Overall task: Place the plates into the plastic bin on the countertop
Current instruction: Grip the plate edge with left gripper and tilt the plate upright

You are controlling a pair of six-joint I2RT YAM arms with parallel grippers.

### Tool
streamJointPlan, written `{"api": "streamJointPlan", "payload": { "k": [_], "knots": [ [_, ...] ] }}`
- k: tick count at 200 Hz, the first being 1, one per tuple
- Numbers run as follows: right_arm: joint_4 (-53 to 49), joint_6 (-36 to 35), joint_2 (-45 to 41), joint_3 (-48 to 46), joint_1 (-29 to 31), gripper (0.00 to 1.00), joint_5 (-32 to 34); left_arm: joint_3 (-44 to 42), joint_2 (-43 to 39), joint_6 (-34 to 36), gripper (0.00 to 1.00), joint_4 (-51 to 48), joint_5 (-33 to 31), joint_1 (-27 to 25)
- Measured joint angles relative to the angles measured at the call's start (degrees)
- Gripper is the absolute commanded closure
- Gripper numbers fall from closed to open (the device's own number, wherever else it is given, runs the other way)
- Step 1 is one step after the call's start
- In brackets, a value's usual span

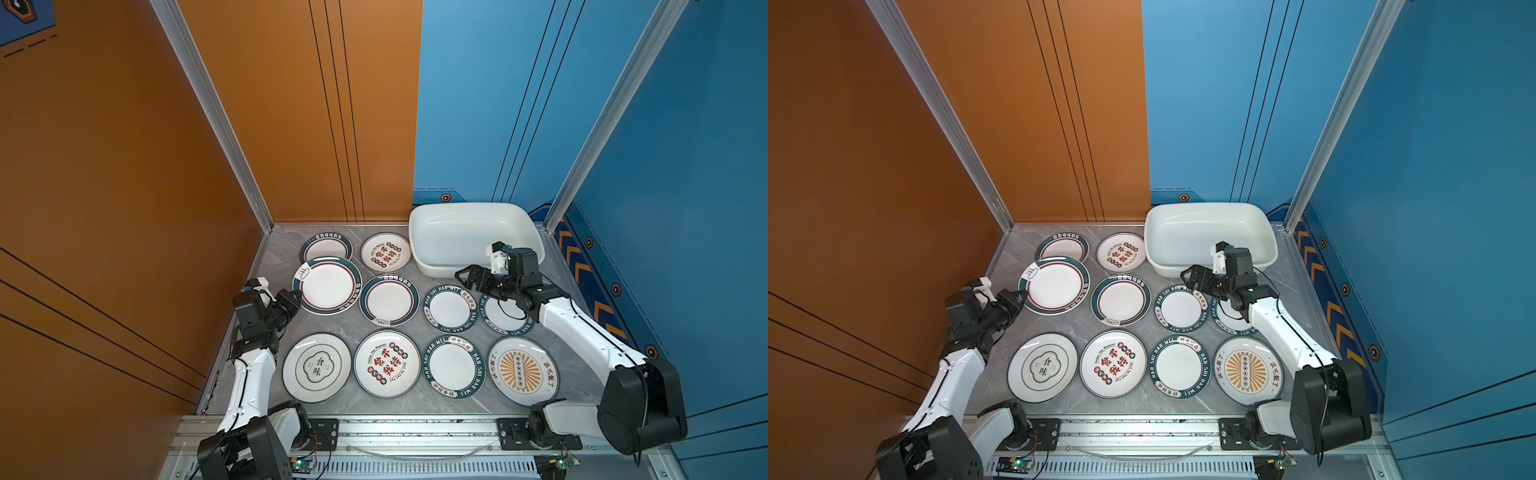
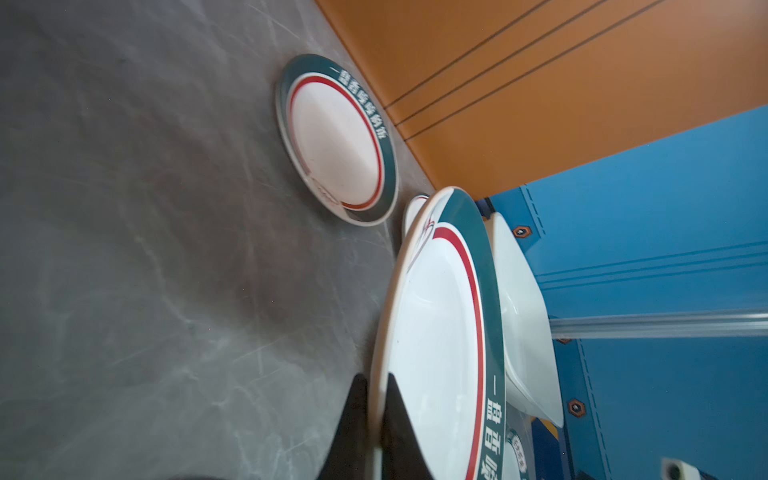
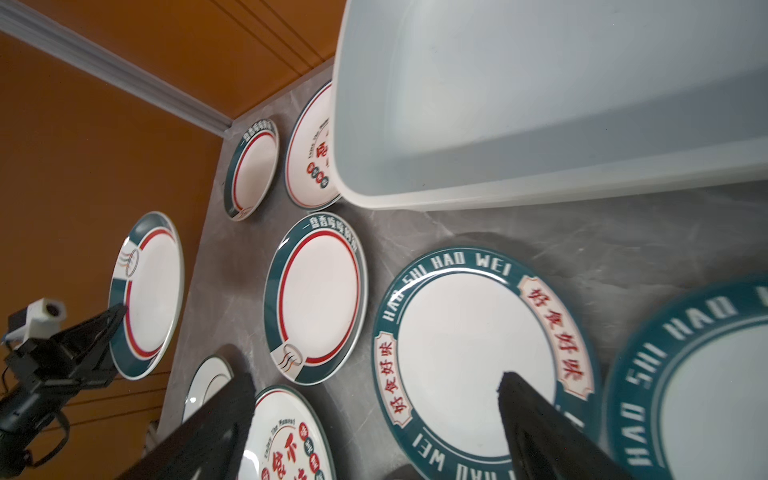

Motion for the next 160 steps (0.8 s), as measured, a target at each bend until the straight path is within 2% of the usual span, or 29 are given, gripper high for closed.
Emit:
{"api": "streamJointPlan", "payload": {
  "k": [36, 63, 113, 160],
  "knots": [
    [1.9, 1.1, 4.4, 3.8, 4.6, 0.08, -6.0, 3.8, 1.0, 0.0, 1.0, -1.7, -0.2, -11.8],
    [3.9, 3.0, 6.6, 5.1, 5.7, 0.11, -8.9, 7.3, 4.5, -0.2, 1.0, -1.4, -0.3, -19.6],
    [5.9, 5.2, 8.6, 6.2, 5.8, 0.15, -10.9, 13.6, 12.0, -1.0, 1.0, -0.4, -0.3, -28.5],
    [6.6, 6.2, 8.7, 6.8, 6.1, 0.29, -12.8, 19.5, 17.8, -0.8, 1.0, 1.0, -0.3, -34.0]
  ]
}}
